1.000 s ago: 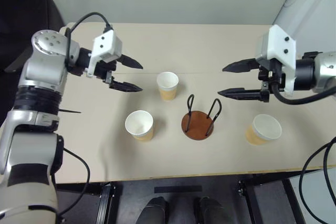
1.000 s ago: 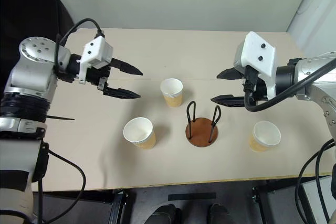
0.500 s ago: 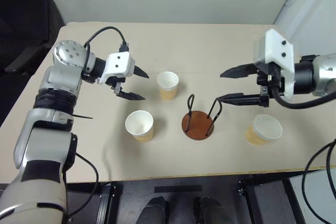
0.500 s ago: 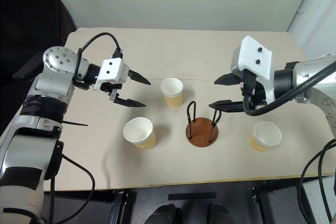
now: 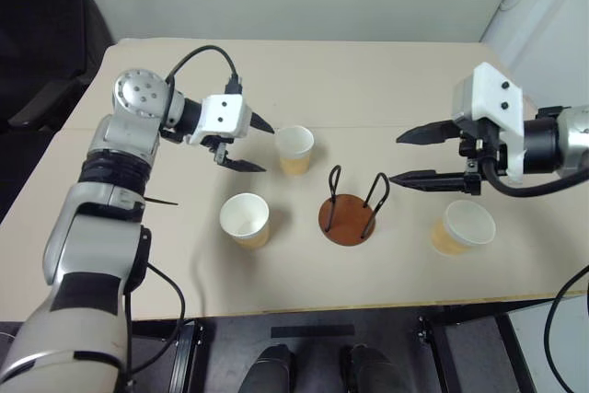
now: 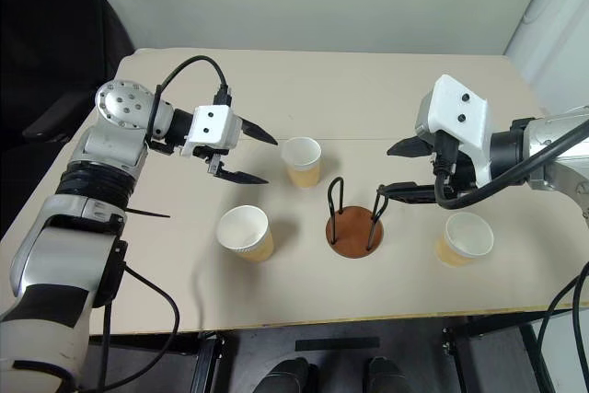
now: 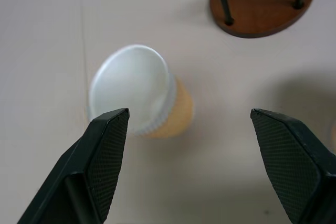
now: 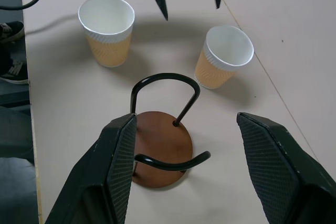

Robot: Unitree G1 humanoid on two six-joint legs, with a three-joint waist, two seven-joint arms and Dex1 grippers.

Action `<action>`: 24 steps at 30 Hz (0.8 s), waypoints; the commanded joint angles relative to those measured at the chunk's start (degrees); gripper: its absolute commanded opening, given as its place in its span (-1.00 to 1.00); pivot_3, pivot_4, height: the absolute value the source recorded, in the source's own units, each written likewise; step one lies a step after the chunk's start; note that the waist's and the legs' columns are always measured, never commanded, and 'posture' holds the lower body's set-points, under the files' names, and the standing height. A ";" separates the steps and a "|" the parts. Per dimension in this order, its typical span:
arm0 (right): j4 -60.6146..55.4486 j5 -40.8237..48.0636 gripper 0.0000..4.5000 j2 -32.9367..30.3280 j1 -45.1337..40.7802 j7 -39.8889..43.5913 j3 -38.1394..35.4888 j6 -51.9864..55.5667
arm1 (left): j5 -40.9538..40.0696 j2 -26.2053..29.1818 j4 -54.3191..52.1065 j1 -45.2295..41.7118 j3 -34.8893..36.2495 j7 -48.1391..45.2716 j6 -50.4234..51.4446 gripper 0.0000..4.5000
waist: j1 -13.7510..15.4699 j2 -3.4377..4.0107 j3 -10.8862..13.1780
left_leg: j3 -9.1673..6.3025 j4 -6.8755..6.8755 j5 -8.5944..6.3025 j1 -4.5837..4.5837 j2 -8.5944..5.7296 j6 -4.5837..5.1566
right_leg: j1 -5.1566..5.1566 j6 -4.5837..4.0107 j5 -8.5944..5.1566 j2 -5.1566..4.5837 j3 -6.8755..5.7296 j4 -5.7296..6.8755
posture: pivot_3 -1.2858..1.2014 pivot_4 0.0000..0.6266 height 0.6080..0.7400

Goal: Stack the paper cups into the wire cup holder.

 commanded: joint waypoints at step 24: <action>-1.17 0.67 0.34 -0.56 1.86 -2.59 -2.96 -1.41 | 10.10 -3.14 9.54 -4.68 -1.88 9.49 -18.49 0.77 | 0.21 0.01 0.00 | 0.07 0.05 0.00 -0.12 -0.02 0.00 | -0.18 0.01 0.00 -0.04 -0.03 0.10 | 0.03 -0.52 1.00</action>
